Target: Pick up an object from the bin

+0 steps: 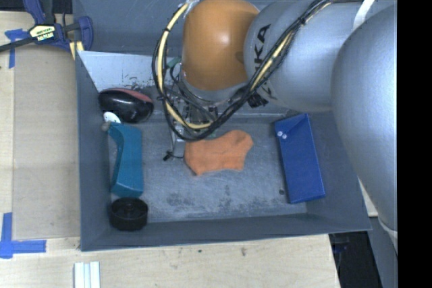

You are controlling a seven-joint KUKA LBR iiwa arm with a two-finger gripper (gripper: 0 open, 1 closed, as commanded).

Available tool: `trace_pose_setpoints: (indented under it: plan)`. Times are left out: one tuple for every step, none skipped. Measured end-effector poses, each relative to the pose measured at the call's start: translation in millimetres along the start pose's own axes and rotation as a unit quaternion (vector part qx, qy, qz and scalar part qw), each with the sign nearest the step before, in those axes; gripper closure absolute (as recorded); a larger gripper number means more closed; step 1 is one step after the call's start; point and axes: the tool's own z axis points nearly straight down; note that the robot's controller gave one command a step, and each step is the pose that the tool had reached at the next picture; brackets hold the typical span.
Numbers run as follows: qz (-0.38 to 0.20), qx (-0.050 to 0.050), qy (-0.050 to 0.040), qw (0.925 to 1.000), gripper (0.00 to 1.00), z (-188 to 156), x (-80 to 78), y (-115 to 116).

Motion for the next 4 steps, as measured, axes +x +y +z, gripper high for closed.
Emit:
trace_pose_setpoints:
  plan:
    - [0.001, -0.001, -0.0041, 1.0000, 0.00, -5.2, -1.9, -0.6]
    - [-0.028, -0.001, -0.0050, 0.9996, 0.00, 13.1, 29.4, -54.1]
    - [0.024, 0.000, -0.0049, 0.9997, 0.00, 35.2, 2.8, -70.4]
    - [-0.036, 0.000, -0.0043, 0.9993, 1.00, 90.7, 42.6, -119.7]
